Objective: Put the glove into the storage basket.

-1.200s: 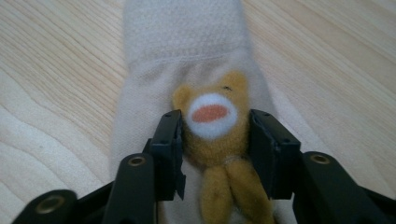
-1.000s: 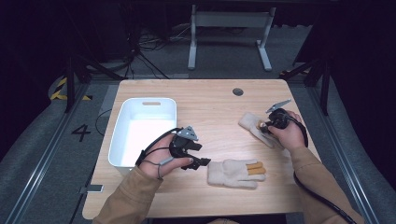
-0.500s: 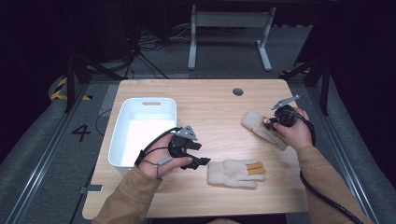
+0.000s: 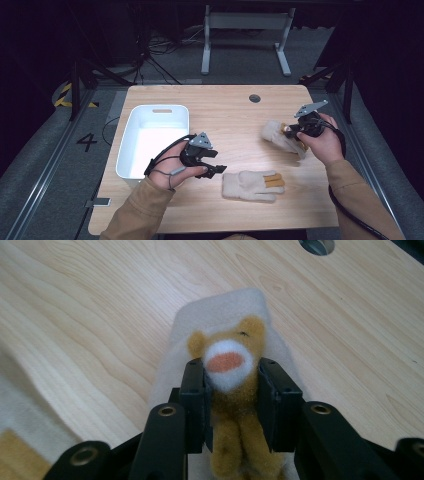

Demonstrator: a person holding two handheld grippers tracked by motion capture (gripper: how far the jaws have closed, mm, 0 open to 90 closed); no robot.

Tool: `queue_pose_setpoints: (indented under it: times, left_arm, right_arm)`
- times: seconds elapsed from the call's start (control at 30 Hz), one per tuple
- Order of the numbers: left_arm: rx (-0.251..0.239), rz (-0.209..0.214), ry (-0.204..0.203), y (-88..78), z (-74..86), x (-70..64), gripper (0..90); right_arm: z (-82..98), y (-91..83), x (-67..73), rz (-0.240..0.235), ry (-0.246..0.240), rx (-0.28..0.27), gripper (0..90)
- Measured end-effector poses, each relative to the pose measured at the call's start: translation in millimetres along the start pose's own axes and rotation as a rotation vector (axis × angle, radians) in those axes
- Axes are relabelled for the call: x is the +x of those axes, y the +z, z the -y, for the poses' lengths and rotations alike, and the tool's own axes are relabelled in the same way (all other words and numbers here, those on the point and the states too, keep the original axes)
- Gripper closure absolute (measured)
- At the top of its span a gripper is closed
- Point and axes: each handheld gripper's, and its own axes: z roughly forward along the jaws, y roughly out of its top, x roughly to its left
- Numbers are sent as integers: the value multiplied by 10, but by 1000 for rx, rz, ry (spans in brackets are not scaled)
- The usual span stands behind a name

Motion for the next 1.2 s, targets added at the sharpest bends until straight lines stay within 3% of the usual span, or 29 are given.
queue_pose_setpoints:
  times: [0.27, 0.4, 0.53, 0.6, 0.63, 0.87, 1.03, 1.13, 1.2]
  left_arm:
    - [32, -26, -14, -31, -2, 5, 373]
    - [63, -10, -31, -15, 4, -15, 347]
    - [63, -27, -21, -17, 4, -18, 327]
    - [60, -22, -30, -20, 7, -18, 318]
    - [51, 4, -48, -27, 9, -17, 315]
    - [-7, -20, -26, -60, -1, -23, 217]
    - [-18, -33, -26, -64, -6, -27, 228]
    - [7, -20, -28, -66, -9, -33, 294]
    - [55, -23, -10, -69, -12, -46, 323]
  right_arm:
    - [-52, -164, 165, -27, -59, -22, 675]
    - [-89, -274, 303, -54, -90, -39, 675]
    - [-104, -325, 379, -75, -112, -46, 674]
    - [-114, -363, 451, -103, -126, -55, 674]
    - [-116, -373, 476, -109, -132, -59, 674]
    - [-125, -405, 626, -149, -168, -65, 674]
    - [-118, -419, 739, -182, -187, -73, 674]
    - [-116, -423, 789, -198, -200, -76, 674]
    - [-115, -422, 807, -202, -205, -77, 674]
